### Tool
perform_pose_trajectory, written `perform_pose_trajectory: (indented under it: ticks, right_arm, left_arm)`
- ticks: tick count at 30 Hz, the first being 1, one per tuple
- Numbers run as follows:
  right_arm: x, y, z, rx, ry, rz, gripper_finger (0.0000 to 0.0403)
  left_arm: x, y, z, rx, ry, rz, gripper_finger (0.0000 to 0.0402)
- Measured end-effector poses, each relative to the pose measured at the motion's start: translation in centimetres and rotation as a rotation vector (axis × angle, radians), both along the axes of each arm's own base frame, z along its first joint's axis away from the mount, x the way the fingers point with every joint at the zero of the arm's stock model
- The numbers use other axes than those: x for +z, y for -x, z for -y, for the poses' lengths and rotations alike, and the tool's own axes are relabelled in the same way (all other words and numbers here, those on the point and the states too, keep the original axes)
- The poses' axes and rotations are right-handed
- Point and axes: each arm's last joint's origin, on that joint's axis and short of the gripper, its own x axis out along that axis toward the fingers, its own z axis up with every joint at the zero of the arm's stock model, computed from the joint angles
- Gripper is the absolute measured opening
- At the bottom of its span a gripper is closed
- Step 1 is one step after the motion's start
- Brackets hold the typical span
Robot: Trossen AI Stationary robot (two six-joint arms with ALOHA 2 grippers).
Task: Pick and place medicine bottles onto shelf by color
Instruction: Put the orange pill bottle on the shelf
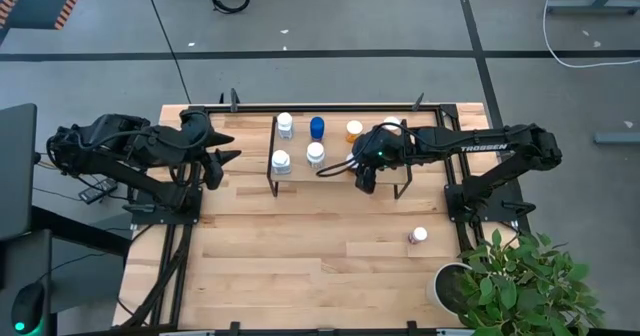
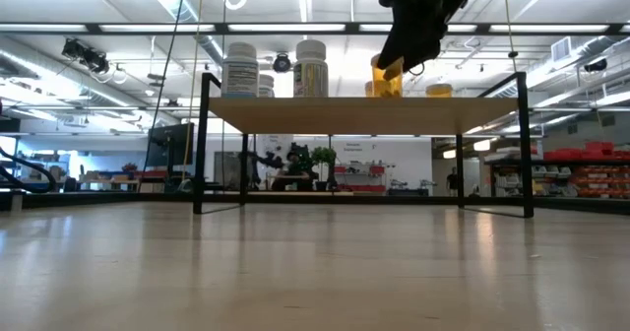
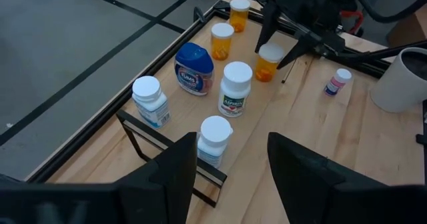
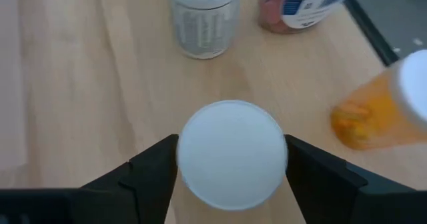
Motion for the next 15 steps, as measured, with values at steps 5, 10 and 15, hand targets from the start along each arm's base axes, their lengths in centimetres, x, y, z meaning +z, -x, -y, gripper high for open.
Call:
perform_pose_trajectory:
  ticks: [5, 10, 15]
  right_arm:
    - [0.1, -0.08, 0.27, -0.03, 0.027, 0.014, 0.0268]
    - [0.17, -0.15, 0.28, -0.048, 0.01, 0.031, 0.0269]
    - [0.27, -0.26, 0.28, -0.054, 0.0, 0.049, 0.0269]
  left_arm:
    - [0.0, 0.0, 0.0, -0.007, -0.011, -0.006, 0.019]
    - [0.0, 0.0, 0.0, -0.008, -0.012, -0.006, 0.019]
    - [0.0, 0.02, -0.01, -0.008, -0.012, -0.007, 0.019]
